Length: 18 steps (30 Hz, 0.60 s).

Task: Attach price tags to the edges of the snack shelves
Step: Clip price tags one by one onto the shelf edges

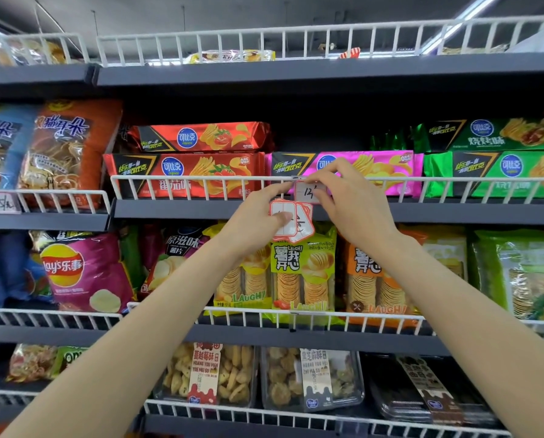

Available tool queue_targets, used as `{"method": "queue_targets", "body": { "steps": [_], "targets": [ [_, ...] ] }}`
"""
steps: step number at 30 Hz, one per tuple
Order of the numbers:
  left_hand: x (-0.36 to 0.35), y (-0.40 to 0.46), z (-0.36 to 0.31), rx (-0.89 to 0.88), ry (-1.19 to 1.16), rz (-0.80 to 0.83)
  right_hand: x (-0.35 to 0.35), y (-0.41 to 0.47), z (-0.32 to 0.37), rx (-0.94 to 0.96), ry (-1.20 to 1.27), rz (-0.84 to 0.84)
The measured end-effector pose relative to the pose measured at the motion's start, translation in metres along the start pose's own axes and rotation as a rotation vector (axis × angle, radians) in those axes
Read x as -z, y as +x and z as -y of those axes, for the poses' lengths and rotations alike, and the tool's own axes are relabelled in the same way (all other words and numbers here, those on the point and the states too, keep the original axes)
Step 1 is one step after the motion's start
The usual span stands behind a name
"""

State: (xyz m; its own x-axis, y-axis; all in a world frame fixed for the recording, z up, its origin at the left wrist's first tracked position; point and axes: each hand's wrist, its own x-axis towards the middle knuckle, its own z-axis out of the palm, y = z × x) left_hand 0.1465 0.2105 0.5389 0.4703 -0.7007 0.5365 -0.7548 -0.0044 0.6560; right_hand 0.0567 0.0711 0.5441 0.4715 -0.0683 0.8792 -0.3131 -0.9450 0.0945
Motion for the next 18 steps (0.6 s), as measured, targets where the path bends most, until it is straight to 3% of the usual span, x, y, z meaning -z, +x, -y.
{"method": "queue_targets", "body": {
  "steps": [18],
  "targets": [
    [-0.0059, 0.0011, 0.0086, 0.015, -0.244, -0.275, -0.0016, -0.0085, 0.0065, -0.117, 0.153, 0.048]
  ]
}}
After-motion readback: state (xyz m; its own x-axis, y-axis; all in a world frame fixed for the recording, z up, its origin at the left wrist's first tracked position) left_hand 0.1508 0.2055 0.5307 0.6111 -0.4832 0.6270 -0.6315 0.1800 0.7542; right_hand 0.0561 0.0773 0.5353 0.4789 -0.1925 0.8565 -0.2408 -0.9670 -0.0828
